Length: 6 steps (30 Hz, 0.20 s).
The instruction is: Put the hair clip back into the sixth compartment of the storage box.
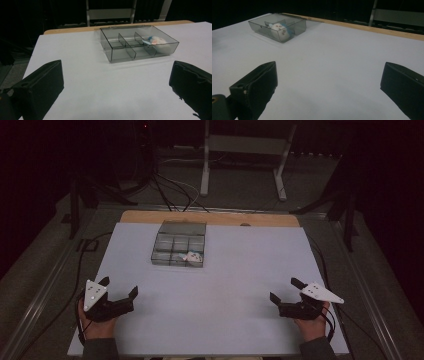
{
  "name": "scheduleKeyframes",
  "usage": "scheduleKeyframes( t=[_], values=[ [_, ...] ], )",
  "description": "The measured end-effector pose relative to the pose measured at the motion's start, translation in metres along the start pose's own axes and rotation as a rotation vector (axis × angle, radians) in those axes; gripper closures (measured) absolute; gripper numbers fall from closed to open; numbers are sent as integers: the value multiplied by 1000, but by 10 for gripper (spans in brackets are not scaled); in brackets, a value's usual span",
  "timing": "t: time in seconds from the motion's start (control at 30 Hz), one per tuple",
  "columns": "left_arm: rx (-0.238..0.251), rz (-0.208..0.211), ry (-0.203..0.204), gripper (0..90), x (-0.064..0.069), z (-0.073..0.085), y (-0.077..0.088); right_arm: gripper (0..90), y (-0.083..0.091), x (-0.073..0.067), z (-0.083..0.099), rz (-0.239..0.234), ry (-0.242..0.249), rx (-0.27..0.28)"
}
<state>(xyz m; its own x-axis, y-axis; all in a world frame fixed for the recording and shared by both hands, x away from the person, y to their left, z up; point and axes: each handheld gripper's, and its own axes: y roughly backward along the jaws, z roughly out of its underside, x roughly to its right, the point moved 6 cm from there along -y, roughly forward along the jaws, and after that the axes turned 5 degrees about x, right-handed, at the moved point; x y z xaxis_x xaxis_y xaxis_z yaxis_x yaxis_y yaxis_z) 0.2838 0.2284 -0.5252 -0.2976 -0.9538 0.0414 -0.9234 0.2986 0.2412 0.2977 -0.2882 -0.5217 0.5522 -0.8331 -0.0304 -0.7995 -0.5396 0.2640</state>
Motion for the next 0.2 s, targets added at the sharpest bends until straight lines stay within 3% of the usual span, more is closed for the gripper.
scheduleKeyframes(
  t=[0.2],
  values=[
    [-11,-8,8,7,-2,1,1,10,-1,0,1,1,6,-9]
  ],
)
